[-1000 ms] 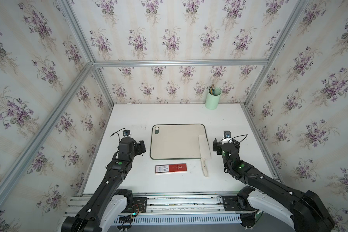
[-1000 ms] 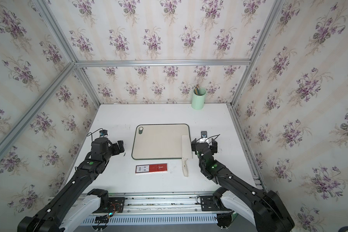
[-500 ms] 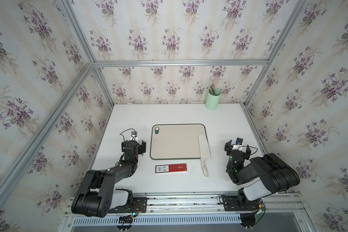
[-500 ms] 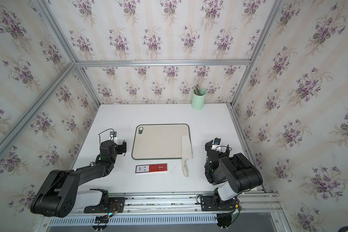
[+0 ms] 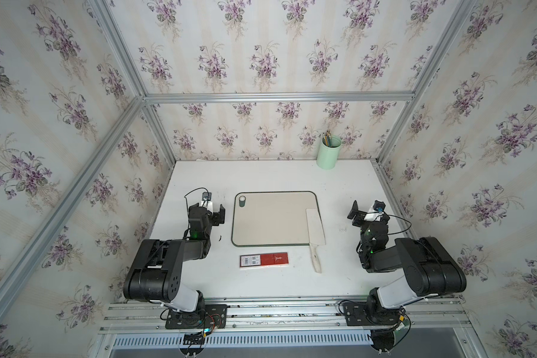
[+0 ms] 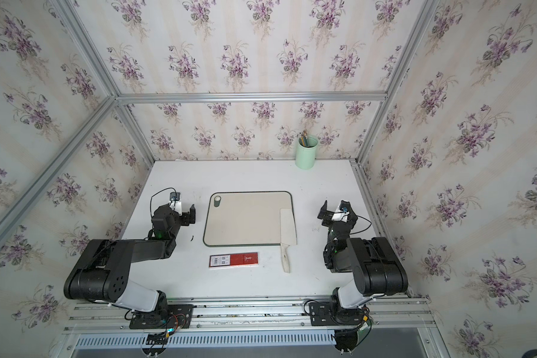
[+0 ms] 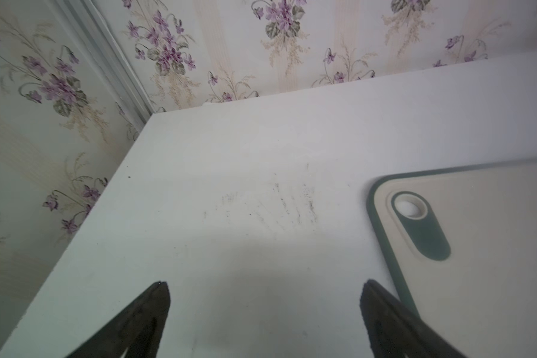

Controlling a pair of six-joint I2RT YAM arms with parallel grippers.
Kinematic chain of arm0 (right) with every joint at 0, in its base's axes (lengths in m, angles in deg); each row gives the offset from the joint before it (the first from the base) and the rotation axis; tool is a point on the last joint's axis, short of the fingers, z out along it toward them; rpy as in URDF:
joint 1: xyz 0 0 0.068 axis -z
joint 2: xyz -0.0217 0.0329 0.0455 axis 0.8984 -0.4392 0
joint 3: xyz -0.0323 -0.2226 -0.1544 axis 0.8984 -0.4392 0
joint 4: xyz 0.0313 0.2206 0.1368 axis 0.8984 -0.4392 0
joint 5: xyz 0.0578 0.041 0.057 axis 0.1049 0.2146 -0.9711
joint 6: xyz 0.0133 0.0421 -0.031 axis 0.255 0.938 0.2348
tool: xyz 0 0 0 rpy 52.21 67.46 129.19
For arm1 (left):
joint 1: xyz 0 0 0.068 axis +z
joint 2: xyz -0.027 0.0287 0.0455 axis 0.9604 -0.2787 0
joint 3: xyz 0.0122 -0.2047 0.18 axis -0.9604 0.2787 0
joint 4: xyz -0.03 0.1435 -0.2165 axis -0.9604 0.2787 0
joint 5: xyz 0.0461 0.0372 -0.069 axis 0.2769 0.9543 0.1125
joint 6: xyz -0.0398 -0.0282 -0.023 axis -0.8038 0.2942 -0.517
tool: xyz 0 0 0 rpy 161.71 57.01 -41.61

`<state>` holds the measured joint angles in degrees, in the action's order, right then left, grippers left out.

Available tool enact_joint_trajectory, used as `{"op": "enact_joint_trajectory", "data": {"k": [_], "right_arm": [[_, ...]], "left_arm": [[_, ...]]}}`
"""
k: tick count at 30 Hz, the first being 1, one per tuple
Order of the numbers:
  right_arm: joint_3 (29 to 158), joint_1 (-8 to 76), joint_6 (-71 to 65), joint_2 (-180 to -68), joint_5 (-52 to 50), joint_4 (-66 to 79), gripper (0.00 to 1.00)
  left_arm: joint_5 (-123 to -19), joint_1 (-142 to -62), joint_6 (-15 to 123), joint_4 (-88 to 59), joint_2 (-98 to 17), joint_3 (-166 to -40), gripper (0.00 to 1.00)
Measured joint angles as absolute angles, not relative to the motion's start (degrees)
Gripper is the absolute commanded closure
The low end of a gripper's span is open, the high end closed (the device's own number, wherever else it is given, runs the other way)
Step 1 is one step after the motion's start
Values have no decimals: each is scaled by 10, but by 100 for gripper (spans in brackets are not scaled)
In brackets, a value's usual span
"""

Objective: Align the knife with the edge of the cutting board
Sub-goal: Reset both arms

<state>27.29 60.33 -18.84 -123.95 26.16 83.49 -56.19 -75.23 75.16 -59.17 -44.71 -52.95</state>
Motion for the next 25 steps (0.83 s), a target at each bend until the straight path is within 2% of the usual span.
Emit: {"op": "enact_joint_trajectory", "data": {"k": [25], "right_arm": [[281, 602, -188, -1243, 238, 818, 0]], "left_arm": [[-569, -751, 748, -589, -447, -530, 1]]}}
